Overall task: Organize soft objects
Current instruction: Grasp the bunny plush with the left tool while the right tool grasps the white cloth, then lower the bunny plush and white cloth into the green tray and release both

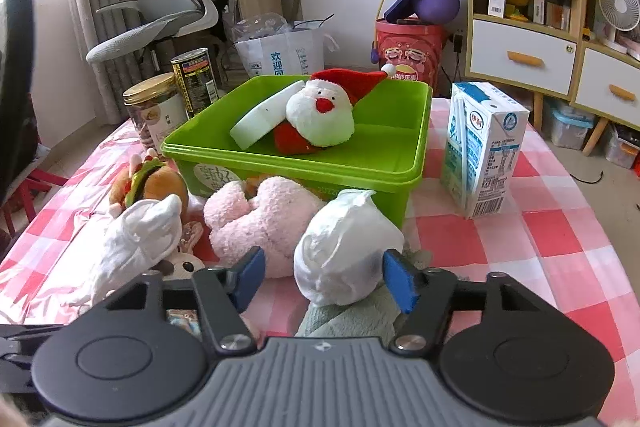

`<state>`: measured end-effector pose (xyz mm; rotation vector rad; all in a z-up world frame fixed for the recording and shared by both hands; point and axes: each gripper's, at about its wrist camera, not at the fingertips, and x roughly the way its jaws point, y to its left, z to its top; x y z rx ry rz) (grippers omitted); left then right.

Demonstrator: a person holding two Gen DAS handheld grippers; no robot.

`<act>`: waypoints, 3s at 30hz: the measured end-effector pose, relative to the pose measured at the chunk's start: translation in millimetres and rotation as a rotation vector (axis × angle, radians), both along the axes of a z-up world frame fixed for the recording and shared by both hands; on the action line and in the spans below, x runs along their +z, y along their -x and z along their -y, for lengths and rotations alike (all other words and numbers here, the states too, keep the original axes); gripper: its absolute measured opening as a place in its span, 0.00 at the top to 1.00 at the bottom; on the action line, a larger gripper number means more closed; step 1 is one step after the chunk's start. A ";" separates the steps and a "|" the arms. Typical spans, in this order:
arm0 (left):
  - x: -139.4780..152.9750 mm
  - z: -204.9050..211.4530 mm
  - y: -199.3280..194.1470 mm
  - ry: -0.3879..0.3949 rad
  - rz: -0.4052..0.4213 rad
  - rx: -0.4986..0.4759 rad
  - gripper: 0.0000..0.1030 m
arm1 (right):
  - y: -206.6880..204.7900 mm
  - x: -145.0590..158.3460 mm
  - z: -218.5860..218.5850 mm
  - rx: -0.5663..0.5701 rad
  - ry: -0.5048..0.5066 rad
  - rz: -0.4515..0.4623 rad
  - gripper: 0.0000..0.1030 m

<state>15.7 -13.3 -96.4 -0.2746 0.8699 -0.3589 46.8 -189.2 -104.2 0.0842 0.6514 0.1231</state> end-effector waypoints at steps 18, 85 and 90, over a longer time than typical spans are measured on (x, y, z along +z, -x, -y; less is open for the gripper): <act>10.6 -3.4 -3.1 0.077 -0.099 -0.075 0.61 | -5.9 7.7 25.9 -0.045 -0.119 -0.020 0.87; 28.8 26.7 -168.7 -0.088 0.102 0.039 0.60 | -70.5 33.4 34.6 -0.195 -0.188 0.031 0.86; 33.6 28.9 -166.7 -0.085 0.121 0.034 0.54 | -69.9 34.9 37.9 -0.201 -0.195 0.030 0.84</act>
